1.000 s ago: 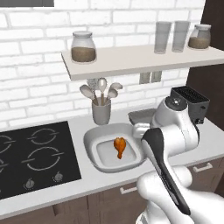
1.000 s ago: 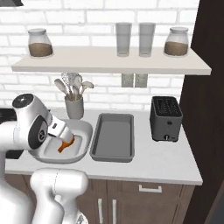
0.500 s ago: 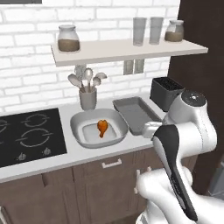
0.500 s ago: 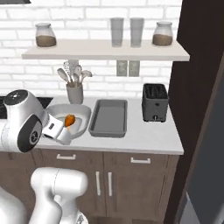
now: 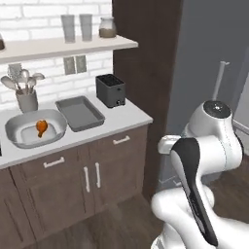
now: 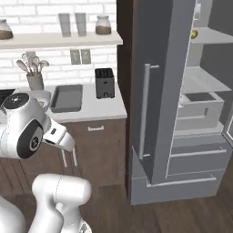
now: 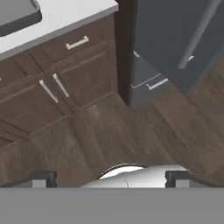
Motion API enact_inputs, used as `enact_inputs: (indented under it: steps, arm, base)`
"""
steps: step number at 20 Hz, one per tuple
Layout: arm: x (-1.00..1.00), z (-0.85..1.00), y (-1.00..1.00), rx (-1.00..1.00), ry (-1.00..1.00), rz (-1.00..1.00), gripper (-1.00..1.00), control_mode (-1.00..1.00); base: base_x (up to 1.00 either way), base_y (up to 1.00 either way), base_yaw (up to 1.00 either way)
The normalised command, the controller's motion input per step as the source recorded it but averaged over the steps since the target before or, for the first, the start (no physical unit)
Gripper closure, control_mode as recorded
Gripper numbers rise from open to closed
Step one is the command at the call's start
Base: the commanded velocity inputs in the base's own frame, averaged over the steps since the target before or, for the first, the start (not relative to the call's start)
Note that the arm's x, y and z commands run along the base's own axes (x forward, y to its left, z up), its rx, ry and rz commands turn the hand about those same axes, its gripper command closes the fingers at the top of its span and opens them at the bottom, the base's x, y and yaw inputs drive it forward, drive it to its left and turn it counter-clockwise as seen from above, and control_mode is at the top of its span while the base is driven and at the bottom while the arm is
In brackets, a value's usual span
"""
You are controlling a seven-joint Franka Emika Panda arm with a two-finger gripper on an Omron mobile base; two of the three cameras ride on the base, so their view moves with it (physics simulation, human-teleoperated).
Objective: Place one cucumber and one chicken drumstick in each tupperware on the nearby counter, to pack two identical lunches.
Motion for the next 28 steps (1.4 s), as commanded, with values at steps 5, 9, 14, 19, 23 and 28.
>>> enact_inputs:
  steps: [5,9,14,19,23,28]
  arm:
    - [0.00,0.00,0.00,0.00,0.00,0.00,-1.00,1.00]
    - [0.00,0.00,0.00,0.00,0.00,0.00,-1.00,1.00]
    - [0.00,0.00,0.00,0.00,0.00,0.00,-1.00,1.00]
    - [0.00,0.00,0.00,0.00,0.00,0.00,-1.00,1.00]
    - [0.00,0.00,0.00,0.00,0.00,0.00,-1.00,1.00]
    - [0.00,0.00,0.00,0.00,0.00,0.00,-1.00,1.00]
  base:
    - [-0.67,-1.00,-0.46]
    - [-0.04,-1.00,-0.40]
    - [0.01,-1.00,-0.38]
    - [0.15,-1.00,-0.36]
    - [0.24,-1.00,-0.38]
    - [0.92,-0.91,-0.14]
